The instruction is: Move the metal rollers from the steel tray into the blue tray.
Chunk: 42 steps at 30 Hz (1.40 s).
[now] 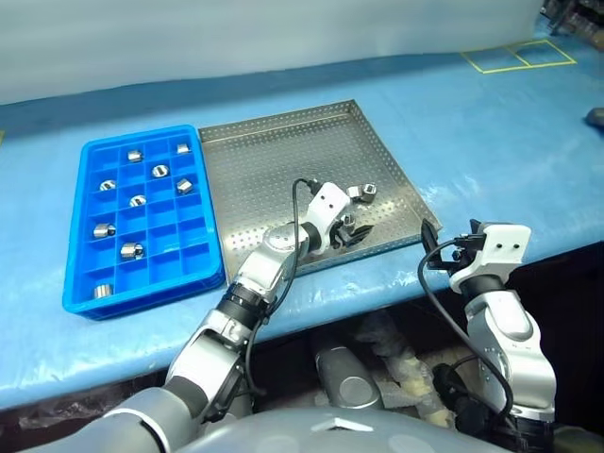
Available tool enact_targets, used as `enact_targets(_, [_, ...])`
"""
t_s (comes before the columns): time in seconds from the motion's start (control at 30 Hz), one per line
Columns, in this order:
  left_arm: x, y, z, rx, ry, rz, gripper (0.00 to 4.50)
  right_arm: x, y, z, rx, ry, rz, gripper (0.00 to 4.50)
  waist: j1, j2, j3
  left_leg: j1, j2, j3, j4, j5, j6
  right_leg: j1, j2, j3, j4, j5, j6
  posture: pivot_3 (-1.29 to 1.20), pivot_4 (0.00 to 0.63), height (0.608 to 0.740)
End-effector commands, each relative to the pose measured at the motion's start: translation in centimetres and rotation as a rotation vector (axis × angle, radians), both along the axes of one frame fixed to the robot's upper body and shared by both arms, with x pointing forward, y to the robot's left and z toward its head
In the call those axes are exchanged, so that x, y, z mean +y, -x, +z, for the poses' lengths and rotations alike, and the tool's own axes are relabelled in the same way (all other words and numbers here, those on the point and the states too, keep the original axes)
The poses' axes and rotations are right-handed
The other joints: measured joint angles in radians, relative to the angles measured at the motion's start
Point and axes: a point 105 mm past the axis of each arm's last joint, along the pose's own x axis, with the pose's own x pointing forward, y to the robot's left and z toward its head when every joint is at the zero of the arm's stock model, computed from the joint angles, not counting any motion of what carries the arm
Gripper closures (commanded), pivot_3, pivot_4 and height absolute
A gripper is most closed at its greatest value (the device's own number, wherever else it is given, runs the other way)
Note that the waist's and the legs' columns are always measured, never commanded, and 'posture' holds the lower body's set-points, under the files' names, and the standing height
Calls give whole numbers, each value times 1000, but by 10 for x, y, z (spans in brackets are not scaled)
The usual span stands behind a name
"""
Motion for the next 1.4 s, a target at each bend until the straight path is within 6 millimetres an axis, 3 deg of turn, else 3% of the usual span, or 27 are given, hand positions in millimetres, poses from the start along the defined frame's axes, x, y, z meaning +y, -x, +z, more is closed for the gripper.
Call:
enact_targets(0.03, [-4,-4,4,-35,-5,14,838,5,0,17,-64,4,14,0,-6,0,0,0,0,0,0,0,0,0,0,0,0,0,0,-266,150,740])
enact_targets(0.17, [-4,-5,1,-4,17,66,838,6,0,18,-66,0,21,0,-18,0,0,0,0,0,-1,0,0,0,0,0,0,0,0,-259,150,740])
enact_targets(0.2, [-4,-6,0,1,20,80,1008,7,-1,18,-66,0,23,0,-19,0,0,0,0,0,-1,0,0,0,0,0,0,0,0,-258,150,740])
enact_targets(0.4, [-3,-6,1,16,44,127,2729,9,-3,17,-64,-5,31,0,-24,0,0,0,0,0,-2,0,0,0,0,0,-1,0,0,-238,150,740])
enact_targets(0.53, [5,-6,5,0,61,155,2773,12,-8,16,-62,-8,48,0,-23,0,0,0,0,0,-3,0,0,0,0,0,-1,0,0,-199,150,740])
enact_targets(0.7, [23,-4,41,-115,174,251,2773,25,-23,16,-54,-14,124,0,-7,-1,1,1,0,0,-5,0,0,-1,0,1,-1,0,0,-100,150,740])
enact_targets(0.83, [49,-2,66,-183,244,376,2773,45,-41,17,-50,-18,224,0,40,-1,1,1,0,-1,-5,1,1,-1,1,1,0,0,0,0,150,740])
enact_targets(1.0, [63,6,61,-175,208,416,2773,58,-54,18,-46,-15,290,0,138,0,1,2,0,-2,-5,1,1,-1,1,1,1,0,-1,75,150,740])
enact_targets(1.13, [60,11,52,-156,177,384,2773,63,-58,18,-44,-14,314,0,207,-1,1,0,-1,-2,-5,1,1,-2,0,0,-1,0,0,91,150,740])
enact_targets(1.27, [51,12,47,-127,165,334,1529,63,-58,17,-39,-12,314,0,239,-1,1,-1,-2,-1,-4,1,1,-2,-2,0,-2,0,0,67,150,740])
enact_targets(1.4, [41,13,43,-101,156,274,222,70,-49,8,19,-33,378,0,239,0,1,-1,-2,-1,-2,1,1,-1,-1,0,-2,0,0,44,150,740])
